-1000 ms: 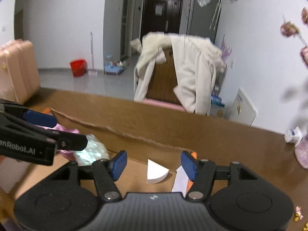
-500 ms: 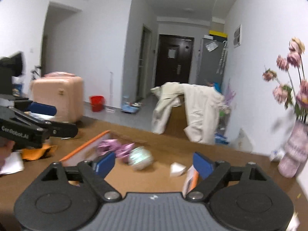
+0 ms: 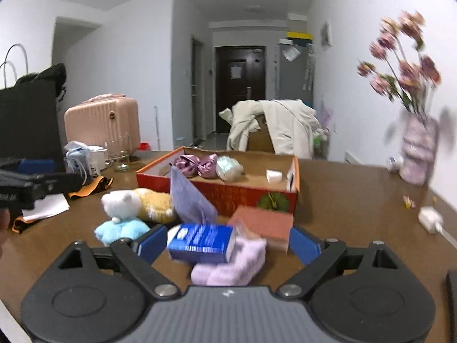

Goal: Organize soft objects
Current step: 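Close both tools on the blue handkerchief pack together, then carry the handkerchief pack into the box and open both tools, then move both tools back toward the remaining pile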

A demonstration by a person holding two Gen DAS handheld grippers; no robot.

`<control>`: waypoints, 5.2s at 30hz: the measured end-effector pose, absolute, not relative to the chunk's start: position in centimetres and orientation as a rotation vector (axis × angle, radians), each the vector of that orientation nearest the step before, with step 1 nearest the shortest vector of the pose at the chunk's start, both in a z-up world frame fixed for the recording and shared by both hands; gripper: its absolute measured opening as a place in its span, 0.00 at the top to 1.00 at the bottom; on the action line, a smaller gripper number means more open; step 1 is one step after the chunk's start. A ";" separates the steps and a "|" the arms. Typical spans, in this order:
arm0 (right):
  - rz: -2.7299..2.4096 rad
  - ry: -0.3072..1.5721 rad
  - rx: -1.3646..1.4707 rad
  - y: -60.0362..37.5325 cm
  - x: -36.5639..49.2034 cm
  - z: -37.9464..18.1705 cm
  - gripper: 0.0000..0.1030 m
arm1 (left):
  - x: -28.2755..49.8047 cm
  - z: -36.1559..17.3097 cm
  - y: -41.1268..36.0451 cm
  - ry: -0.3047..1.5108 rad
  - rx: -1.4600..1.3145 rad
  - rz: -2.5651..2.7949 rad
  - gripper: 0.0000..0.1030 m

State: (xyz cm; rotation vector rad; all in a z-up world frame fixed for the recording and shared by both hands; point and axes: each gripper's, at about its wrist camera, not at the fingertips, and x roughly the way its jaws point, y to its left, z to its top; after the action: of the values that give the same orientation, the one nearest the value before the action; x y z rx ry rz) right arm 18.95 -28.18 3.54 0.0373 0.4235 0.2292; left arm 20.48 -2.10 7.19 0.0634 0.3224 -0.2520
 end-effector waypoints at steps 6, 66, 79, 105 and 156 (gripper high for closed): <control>0.224 0.430 0.154 -29.2 19.0 1.2 0.15 | 20.5 5.2 -4.3 0.385 0.120 -0.290 0.00; 0.436 0.618 0.356 -27.3 19.2 -3.8 0.74 | 21.2 -0.5 -4.0 0.719 -0.258 -0.529 0.61; 0.421 0.651 0.318 -26.6 20.6 -3.4 0.72 | 22.5 -0.2 -3.9 0.721 -0.273 -0.568 0.67; 0.461 0.413 0.307 -30.7 38.0 7.9 0.71 | 41.9 12.9 -7.7 0.538 -0.214 -0.565 0.67; 0.435 0.414 -0.092 -28.3 28.4 10.4 0.18 | 28.1 11.8 -2.7 0.386 0.019 -0.277 0.04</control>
State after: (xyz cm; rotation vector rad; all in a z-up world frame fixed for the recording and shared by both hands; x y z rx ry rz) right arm 28.39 -28.26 10.42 -0.0917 0.4142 0.4349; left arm 28.08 -2.67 11.76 0.0185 0.3865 -0.2774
